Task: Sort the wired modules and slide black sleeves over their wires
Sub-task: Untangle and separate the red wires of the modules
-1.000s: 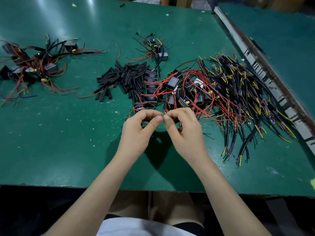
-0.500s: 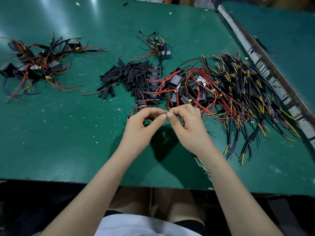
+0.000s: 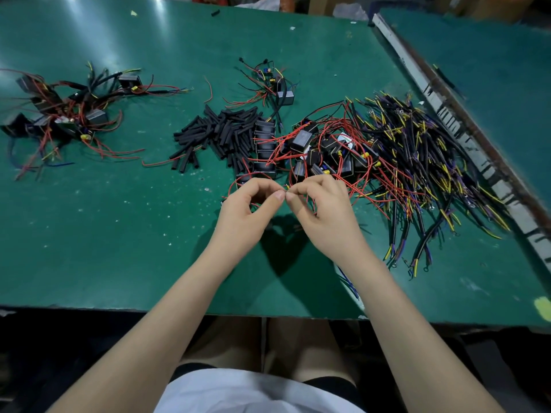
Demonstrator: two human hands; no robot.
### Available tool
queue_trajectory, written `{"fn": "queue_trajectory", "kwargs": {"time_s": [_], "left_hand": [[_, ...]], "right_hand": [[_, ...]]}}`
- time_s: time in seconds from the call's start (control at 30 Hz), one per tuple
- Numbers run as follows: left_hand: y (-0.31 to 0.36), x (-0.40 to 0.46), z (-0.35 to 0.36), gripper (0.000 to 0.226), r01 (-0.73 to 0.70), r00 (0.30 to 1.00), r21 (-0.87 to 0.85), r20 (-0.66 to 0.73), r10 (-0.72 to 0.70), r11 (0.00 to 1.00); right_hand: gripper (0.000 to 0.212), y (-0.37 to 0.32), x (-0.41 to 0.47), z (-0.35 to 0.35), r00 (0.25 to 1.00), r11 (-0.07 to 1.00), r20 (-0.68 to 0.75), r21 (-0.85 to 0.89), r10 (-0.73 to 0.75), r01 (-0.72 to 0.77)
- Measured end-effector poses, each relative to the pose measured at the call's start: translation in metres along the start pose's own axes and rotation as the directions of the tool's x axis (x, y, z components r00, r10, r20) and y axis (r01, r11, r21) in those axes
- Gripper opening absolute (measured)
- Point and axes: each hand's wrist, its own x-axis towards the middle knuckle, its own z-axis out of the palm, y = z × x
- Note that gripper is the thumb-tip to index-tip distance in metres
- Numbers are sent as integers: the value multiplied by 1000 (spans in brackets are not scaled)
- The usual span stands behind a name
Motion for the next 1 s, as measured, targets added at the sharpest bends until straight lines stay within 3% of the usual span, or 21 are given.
{"fn": "queue_trajectory", "kwargs": {"time_s": [0.13,0.3,0.6,0.7,0.8,1.0], "left_hand": [[2,0,0,14,-17,1000,41,-2,17,999],[1,0,-2,14,-12,1000,63,-8,13,998],[-5,-2,0,8,-43,999,152,-24,47,987],[-4,-2,2,16,-44,998,188,-44,53,981],[-2,-1,2,18,4,993,106,-115,8,994],[-4,-3,-1,15,-9,998,78,-63,14,997]], "right_hand": [[14,1,-4,4,991,988,-84,-122,-100,90],[13,-1,-2,5,984,987,-100,-79,-145,137],[15,-2,-1,-2,999,999,31,36,-10,8],[16,-6,-5,1,999,997,-32,-78,-3,0],[14,-9,-8,3,994,983,-109,-183,-20,0],[15,-5,-10,3,989,998,-133,-24,60,-64]]}}
